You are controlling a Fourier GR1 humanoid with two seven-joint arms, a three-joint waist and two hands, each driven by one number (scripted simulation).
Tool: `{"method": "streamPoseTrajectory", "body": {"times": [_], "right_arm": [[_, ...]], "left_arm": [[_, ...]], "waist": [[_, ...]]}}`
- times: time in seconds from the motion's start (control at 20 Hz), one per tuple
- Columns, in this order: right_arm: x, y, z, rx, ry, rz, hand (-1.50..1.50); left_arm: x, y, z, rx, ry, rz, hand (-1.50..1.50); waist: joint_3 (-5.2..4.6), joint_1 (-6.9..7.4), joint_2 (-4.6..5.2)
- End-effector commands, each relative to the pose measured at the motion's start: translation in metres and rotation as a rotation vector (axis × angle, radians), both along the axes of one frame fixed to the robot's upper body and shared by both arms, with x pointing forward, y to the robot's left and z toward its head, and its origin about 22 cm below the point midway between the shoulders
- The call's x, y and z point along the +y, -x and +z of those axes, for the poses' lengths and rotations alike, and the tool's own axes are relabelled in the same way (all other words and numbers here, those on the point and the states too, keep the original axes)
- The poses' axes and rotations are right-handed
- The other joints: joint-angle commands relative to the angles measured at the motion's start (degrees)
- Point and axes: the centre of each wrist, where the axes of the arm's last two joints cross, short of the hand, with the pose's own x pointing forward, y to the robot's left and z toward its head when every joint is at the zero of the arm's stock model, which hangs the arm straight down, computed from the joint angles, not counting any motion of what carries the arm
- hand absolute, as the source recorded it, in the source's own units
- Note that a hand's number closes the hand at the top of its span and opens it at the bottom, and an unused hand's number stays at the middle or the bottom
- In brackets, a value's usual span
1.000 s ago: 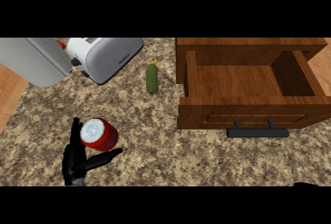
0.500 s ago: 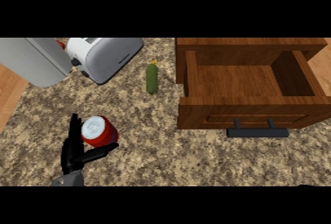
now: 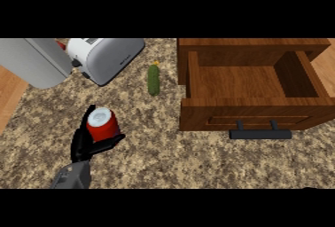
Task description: Pick up the can, place it into the drawer and close the drawer
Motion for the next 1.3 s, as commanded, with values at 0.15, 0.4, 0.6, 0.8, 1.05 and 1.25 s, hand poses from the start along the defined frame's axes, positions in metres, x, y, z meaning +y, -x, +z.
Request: {"method": "streamPoseTrajectory", "body": {"times": [0.15,0.4,0.6,0.8,1.05,1.25], "right_arm": [[-0.009,-0.004,-0.001,-0.008,-0.003,-0.017,-1.5],[0.014,-0.009,-0.018,-0.029,0.013,-0.028,-1.5],[-0.006,-0.002,0.0,-0.014,0.014,-0.003,-1.5],[0.007,0.001,-0.002,-0.025,0.002,-0.009,-1.5],[-0.017,-0.006,0.003,-0.012,0.031,-0.027,-1.5],[-0.002,-0.015,0.005,-0.031,0.028,-0.045,-1.5]], "left_arm": [[-0.016,-0.019,0.005,-0.033,0.061,-0.09,1.5],[-0.013,-0.007,-0.007,-0.084,0.091,-0.101,1.5],[-0.041,-0.036,0.0,-0.082,0.066,-0.169,1.5],[-0.042,-0.067,0.027,-0.105,0.073,-0.207,1.5],[-0.063,-0.077,0.04,-0.144,0.105,-0.212,1.5],[-0.068,-0.098,0.069,-0.14,0.085,-0.279,1.5]], "waist": [[-0.04,0.03,0.05],[-0.04,0.12,0.07],[-0.09,-0.72,0.26],[-0.07,-0.51,0.18],[-0.02,0.02,-0.01],[-0.01,0.34,-0.07]]}}
